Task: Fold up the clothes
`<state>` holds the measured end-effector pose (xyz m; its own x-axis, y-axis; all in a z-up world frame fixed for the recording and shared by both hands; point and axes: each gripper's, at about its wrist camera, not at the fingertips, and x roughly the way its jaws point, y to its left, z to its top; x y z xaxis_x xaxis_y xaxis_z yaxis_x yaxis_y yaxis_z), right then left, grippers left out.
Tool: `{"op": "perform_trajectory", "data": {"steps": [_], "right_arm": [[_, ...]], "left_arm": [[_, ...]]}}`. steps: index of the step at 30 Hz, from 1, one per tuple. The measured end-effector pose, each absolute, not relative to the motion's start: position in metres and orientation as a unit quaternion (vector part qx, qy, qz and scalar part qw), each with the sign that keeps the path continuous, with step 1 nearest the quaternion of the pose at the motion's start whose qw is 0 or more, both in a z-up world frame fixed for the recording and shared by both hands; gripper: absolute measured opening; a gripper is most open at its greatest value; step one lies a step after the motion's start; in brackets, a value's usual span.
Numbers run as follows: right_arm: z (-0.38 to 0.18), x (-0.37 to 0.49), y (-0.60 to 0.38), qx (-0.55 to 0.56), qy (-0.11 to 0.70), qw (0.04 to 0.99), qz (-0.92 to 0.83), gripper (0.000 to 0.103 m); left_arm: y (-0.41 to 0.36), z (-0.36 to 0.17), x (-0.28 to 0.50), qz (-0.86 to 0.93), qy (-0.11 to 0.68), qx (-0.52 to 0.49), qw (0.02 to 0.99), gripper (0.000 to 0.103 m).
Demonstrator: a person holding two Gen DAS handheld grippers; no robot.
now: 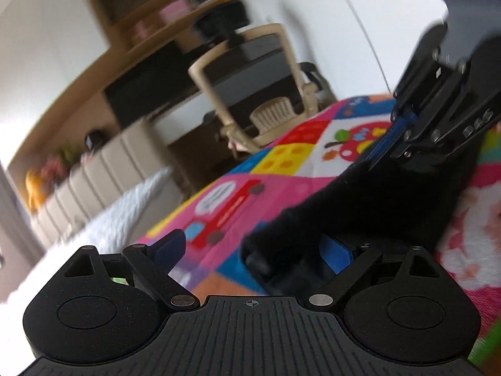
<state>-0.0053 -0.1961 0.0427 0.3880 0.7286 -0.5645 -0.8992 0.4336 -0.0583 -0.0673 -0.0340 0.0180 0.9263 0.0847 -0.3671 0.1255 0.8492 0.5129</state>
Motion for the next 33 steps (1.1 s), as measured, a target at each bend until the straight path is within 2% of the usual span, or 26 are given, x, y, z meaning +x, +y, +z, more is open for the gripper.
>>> {"op": "perform_trajectory", "data": {"steps": [1, 3, 5, 6, 7, 10, 13, 16, 19, 24, 25, 26, 27, 28, 33], "right_arm": [[0.044, -0.004, -0.202, -0.171, 0.238, 0.816, 0.498, 0.008], [0.049, -0.002, -0.220, -0.157, 0.233, 0.826, 0.488, 0.016], [0.052, 0.003, -0.243, -0.150, 0.227, 0.847, 0.456, 0.044], [0.052, 0.005, -0.262, -0.152, 0.223, 0.861, 0.430, 0.048], [0.052, 0.006, -0.277, -0.160, 0.218, 0.873, 0.405, 0.051], [0.045, 0.002, -0.321, -0.206, 0.205, 0.905, 0.312, 0.052], [0.036, -0.010, -0.343, -0.251, 0.212, 0.899, 0.288, 0.051], [0.027, -0.015, -0.345, -0.260, 0.222, 0.891, 0.299, 0.051], [0.020, -0.017, -0.339, -0.246, 0.227, 0.884, 0.327, 0.045], [0.007, -0.020, -0.317, -0.264, 0.225, 0.856, 0.383, 0.045], [0.004, -0.020, -0.313, -0.273, 0.224, 0.852, 0.387, 0.043], [0.001, -0.019, -0.310, -0.287, 0.221, 0.851, 0.381, 0.023], [0.000, -0.017, -0.307, -0.299, 0.216, 0.852, 0.373, 0.012], [0.003, -0.013, -0.306, -0.306, 0.206, 0.857, 0.361, 0.008], [0.025, 0.020, -0.292, -0.318, 0.121, 0.901, 0.269, 0.008]], "left_arm": [[-0.036, 0.018, -0.062, -0.015, 0.195, 0.274, 0.942, 0.089], [-0.041, 0.018, -0.051, -0.024, 0.201, 0.274, 0.940, 0.053], [-0.046, 0.018, -0.040, -0.032, 0.207, 0.273, 0.939, 0.040], [-0.049, 0.018, -0.035, -0.037, 0.210, 0.273, 0.938, 0.036], [-0.049, 0.020, -0.032, -0.037, 0.212, 0.264, 0.940, 0.036], [-0.039, 0.028, -0.025, -0.032, 0.230, 0.196, 0.953, 0.033], [-0.028, 0.033, -0.017, -0.032, 0.244, 0.143, 0.958, 0.032], [-0.023, 0.038, -0.011, -0.024, 0.252, 0.112, 0.961, 0.031], [-0.018, 0.043, -0.006, -0.020, 0.258, 0.077, 0.963, 0.029], [-0.014, 0.048, -0.004, -0.010, 0.259, 0.053, 0.964, 0.029], [-0.014, 0.049, -0.004, -0.009, 0.259, 0.050, 0.964, 0.029], [-0.013, 0.049, -0.003, -0.009, 0.260, 0.048, 0.964, 0.029], [-0.013, 0.049, -0.003, -0.009, 0.259, 0.047, 0.965, 0.029], [-0.013, 0.049, -0.002, -0.009, 0.259, 0.046, 0.965, 0.029], [-0.007, 0.058, 0.013, 0.029, 0.223, 0.011, 0.974, 0.031]]}}
